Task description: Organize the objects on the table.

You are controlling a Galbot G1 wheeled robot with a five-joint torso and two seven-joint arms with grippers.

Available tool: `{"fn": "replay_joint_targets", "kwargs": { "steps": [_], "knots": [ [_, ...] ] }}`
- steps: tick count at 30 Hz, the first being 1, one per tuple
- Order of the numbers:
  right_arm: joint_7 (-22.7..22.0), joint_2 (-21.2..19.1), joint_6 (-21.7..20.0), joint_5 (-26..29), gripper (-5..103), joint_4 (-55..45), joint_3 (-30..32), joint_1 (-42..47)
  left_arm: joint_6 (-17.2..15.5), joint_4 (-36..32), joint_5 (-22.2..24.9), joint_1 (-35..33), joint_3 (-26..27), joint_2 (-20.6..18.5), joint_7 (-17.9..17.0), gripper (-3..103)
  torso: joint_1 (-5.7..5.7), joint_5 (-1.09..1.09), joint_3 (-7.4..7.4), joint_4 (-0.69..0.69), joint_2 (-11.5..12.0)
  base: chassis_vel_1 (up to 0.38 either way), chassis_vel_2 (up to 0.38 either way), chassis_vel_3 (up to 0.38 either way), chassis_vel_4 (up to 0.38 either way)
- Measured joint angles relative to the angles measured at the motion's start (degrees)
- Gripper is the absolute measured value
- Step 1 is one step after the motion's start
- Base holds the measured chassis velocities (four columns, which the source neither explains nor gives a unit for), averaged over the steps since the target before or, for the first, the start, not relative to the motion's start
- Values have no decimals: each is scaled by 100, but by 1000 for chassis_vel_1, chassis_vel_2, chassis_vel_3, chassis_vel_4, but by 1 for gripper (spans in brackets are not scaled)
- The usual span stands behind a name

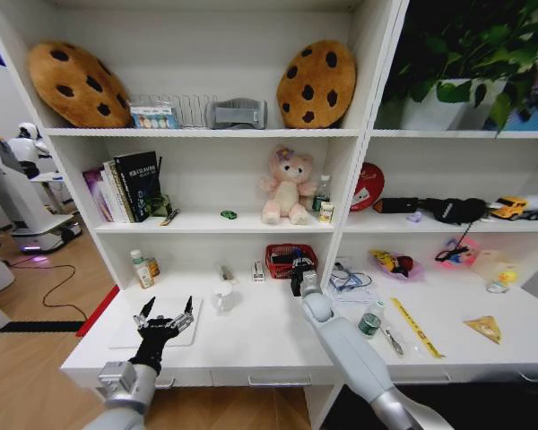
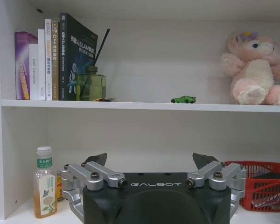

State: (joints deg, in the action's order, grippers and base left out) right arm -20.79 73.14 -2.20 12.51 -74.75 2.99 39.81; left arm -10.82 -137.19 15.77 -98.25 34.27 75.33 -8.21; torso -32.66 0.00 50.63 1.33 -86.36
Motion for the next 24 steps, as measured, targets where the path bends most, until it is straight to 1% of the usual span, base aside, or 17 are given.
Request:
{"fn": "replay_joint_targets", "kwargs": {
  "steps": [1,3,4,5,7,9,10,11,12,13,14,15,16,18,19,22,24],
  "knots": [
    [-41,-9,-12,-12,37,-48,-5,32,0,0,0,0,0,0,0,100,0,0,0,0,0,0,0,0,0],
    [-71,-16,-15,-37,37,-78,-6,53,0,0,0,0,0,0,0,100,0,0,0,0,0,0,0,0,0],
    [-140,-29,-19,-66,47,-133,-6,83,0,0,0,0,0,0,0,100,0,0,0,0,0,0,0,0,0],
    [-140,-29,-19,-66,47,-133,-6,83,0,0,0,0,0,0,0,100,0,0,0,0,0,0,0,0,0],
    [-414,-119,-208,-48,58,-452,-27,193,0,0,0,0,0,0,0,100,0,0,0,-1,0,0,0,0,0],
    [-578,-186,-377,107,63,-691,-54,270,0,0,0,0,0,0,0,100,0,0,0,-1,0,0,0,0,0],
    [-758,-268,-604,466,63,-988,-95,367,0,0,0,0,0,0,0,100,0,0,0,0,0,0,0,0,0],
    [-758,-268,-604,466,63,-988,-95,367,0,0,0,0,0,0,0,100,0,0,0,0,0,0,0,0,0],
    [-1147,-417,-1039,1241,69,-1560,-183,529,0,0,0,-1,0,0,0,100,0,1,0,0,0,0,0,0,0],
    [-1300,-469,-1198,1502,69,-1782,-207,586,0,0,0,0,0,0,0,100,0,1,0,0,0,0,0,0,0],
    [-1689,-605,-1551,2071,80,-2353,-255,724,0,0,0,0,-1,0,0,100,0,0,-1,0,0,0,0,0,0],
    [-1942,-695,-1714,2357,85,-2635,-291,790,0,0,0,0,0,-1,0,100,1,0,-1,0,0,0,0,0,0],
    [-1942,-695,-1714,2357,85,-2635,-291,790,0,0,0,0,0,-1,0,100,1,0,-1,0,0,0,0,0,0],
    [-2598,-932,-2109,3177,95,-3218,-352,904,0,0,0,0,0,0,0,100,2,0,-1,0,-1,0,0,0,0],
    [-2598,-932,-2109,3177,95,-3218,-352,904,0,0,0,0,0,0,0,100,2,0,-1,0,-1,0,0,0,0],
    [-3313,-1232,-2690,4094,100,-3711,-266,1090,0,0,0,0,0,0,0,100,1,1,-1,-1,-1,0,0,0,0],
    [-3399,-1431,-3100,4457,100,-3879,-19,1319,0,0,0,-1,0,0,-2,100,1,1,-1,1,-1,0,0,0,0]
  ]
}}
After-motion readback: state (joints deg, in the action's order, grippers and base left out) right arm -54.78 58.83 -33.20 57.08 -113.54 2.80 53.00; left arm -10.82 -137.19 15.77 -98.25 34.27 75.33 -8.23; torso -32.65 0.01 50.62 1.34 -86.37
